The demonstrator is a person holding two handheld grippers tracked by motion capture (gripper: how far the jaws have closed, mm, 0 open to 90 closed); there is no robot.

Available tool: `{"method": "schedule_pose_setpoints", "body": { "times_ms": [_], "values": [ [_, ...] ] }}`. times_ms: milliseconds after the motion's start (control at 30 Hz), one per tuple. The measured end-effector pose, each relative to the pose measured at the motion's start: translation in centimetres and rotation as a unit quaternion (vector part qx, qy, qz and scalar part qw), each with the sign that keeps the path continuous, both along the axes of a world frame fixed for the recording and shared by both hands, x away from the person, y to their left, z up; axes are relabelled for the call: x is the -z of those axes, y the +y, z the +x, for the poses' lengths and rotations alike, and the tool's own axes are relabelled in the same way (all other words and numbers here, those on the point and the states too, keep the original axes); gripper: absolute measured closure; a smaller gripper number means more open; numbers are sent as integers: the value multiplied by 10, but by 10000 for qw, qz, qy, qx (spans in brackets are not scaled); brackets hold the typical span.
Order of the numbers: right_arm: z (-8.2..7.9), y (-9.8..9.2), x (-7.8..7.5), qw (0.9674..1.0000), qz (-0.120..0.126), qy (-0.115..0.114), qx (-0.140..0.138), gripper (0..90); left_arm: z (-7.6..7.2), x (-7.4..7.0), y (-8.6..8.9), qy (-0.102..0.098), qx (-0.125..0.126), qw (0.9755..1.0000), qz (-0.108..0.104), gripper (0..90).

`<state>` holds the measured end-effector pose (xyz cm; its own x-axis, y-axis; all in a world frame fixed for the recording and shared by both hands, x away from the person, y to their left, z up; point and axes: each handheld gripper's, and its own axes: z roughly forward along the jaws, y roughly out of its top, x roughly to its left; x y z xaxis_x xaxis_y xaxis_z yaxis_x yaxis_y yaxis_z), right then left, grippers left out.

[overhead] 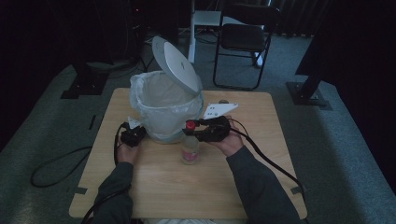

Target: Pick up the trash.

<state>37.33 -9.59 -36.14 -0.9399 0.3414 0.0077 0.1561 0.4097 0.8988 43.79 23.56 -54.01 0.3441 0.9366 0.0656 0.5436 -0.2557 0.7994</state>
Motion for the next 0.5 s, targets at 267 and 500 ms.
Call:
{"method": "schedule_pose_setpoints", "body": {
  "times_ms": [267,500],
  "values": [
    [5,9,-19,10000,38,-84,-29,620,0,0,0,-1,-1,10000,-3,900],
    [12,16,-36,9997,37,-236,-66,620,0,0,0,2,2,10000,-14,900]
  ]
}}
